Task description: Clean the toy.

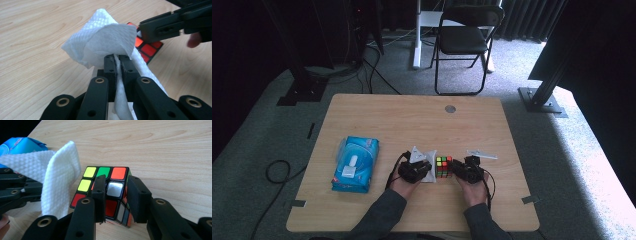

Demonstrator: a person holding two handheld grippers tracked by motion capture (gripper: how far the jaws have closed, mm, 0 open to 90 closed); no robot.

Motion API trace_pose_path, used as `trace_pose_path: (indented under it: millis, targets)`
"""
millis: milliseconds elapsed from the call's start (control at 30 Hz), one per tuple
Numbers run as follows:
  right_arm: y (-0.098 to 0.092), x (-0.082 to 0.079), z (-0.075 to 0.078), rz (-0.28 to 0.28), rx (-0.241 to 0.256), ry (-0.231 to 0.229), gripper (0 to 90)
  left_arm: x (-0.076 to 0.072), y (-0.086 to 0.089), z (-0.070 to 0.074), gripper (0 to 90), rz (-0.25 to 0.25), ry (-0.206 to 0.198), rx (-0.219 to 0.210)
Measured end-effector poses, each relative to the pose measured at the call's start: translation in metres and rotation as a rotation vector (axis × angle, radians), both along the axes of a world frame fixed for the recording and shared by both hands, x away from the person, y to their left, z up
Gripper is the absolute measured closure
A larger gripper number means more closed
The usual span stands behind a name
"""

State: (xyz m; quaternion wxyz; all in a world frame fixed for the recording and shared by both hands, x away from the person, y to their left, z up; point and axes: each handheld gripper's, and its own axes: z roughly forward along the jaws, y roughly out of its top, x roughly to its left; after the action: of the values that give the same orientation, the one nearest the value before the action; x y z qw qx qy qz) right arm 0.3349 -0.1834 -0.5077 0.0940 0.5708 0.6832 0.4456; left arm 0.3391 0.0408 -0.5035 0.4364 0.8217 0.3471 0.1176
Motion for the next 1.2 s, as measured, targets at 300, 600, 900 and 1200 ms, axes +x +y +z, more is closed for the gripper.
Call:
trace_pose_path:
  millis: [300,600,900,1200]
  targets:
    - [0.0,0.0,0.0,0.001,0.002,0.001,69.2,-0.001,-0.01,-0.007,85.9,-0.01,0.018,0.012]
    - [0.0,0.0,0.0,-0.004,0.002,0.001,69.2,0.002,-0.011,-0.009,86.0,0.003,0.024,0.02]
    - [0.001,-0.001,0.0,-0.012,0.004,-0.001,69.1,0.004,-0.013,-0.01,86.0,0.032,0.021,0.045]
    - [0.0,0.0,-0.001,-0.01,0.009,0.0,69.1,0.006,-0.018,-0.033,86.2,0.044,0.07,0.11]
